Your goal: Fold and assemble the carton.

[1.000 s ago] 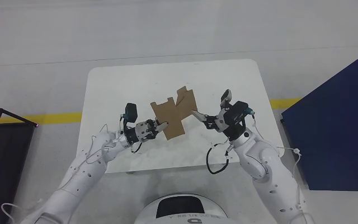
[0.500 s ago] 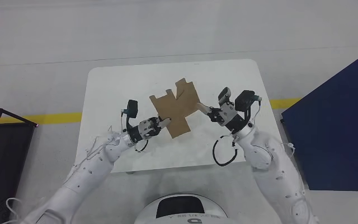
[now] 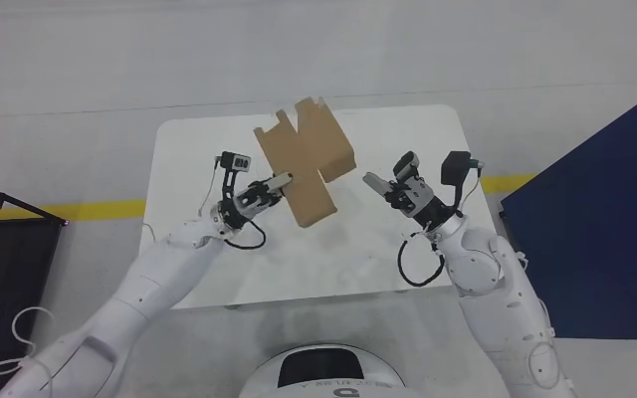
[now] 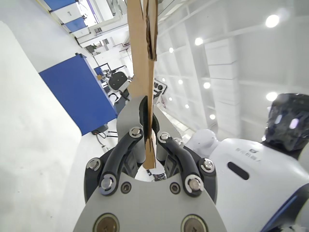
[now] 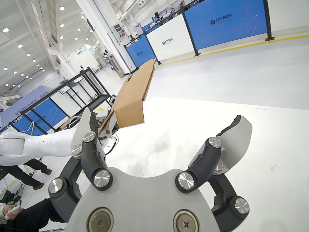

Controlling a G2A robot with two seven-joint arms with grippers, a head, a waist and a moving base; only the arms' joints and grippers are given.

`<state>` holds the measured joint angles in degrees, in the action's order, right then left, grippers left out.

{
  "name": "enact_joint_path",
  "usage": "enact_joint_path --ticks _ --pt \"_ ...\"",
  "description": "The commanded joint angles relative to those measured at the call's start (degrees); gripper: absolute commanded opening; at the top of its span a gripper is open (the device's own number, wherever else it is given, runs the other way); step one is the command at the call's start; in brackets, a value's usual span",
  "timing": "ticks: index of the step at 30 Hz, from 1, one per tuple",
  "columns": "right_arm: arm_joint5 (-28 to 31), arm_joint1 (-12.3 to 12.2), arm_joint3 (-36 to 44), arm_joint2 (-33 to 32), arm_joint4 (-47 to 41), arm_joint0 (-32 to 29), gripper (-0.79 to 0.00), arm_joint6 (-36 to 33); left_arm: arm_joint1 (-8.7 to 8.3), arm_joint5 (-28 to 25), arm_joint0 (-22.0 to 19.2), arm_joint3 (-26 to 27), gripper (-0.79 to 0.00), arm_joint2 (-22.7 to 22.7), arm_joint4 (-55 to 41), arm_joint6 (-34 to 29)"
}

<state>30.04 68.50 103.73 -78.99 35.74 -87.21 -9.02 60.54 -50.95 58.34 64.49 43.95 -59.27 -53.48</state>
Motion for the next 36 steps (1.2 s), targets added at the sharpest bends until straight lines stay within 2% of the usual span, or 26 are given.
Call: enact_joint_path --ticks 1,5,7,8,13,15,19,22,33,35,36 --pt "0.03 -0.01 -0.04 0.07 0.17 -0.02 0.0 0.16 0.08 -1.62 0.04 -0.33 -0.785 0.82 3.31 1.74" --pt "0.21 -0.05 0.13 0.09 0.64 -0.35 0.0 0.61 -0.06 -7.05 -0.09 -0.04 -0.785 2.25 15.85 7.19" --pt "0.25 -0.08 0.32 0.0 0.97 -0.57 0.0 0.97 -0.29 -7.05 -0.55 0.2 -0.785 6.23 25.9 7.8" --pt "0.19 -0.08 0.4 -0.04 1.09 -0.7 0.0 1.18 -0.4 -7.05 -0.54 0.6 -0.785 8.86 34.29 10.44" --pt "0.19 -0.08 0.4 -0.04 1.09 -0.7 0.0 1.18 0.15 -7.05 5.93 10.8 -0.785 17.79 75.92 33.99" --pt "0.19 -0.08 0.4 -0.04 1.09 -0.7 0.0 1.18 0.53 -4.29 8.68 15.22 -0.785 19.98 90.28 42.71" --pt "0.19 -0.08 0.4 -0.04 1.09 -0.7 0.0 1.18 0.8 8.39 14.36 24.41 -0.785 21.86 119.32 59.03" --pt "0.19 -0.08 0.4 -0.04 1.09 -0.7 0.0 1.18 0.78 14.59 17.61 26.61 -0.785 21.46 131.68 68.79" --pt "0.19 -0.08 0.4 -0.04 1.09 -0.7 0.0 1.18 0.78 14.59 17.61 26.61 -0.785 21.46 131.68 68.79" --pt "0.19 -0.08 0.4 -0.04 1.09 -0.7 0.0 1.18 0.61 19.03 17.47 28.28 -0.785 21.47 139.42 66.85" --pt "0.19 -0.08 0.4 -0.04 1.09 -0.7 0.0 1.18 0.37 24.41 17.3 29.73 -0.785 21.82 148.12 65.07"
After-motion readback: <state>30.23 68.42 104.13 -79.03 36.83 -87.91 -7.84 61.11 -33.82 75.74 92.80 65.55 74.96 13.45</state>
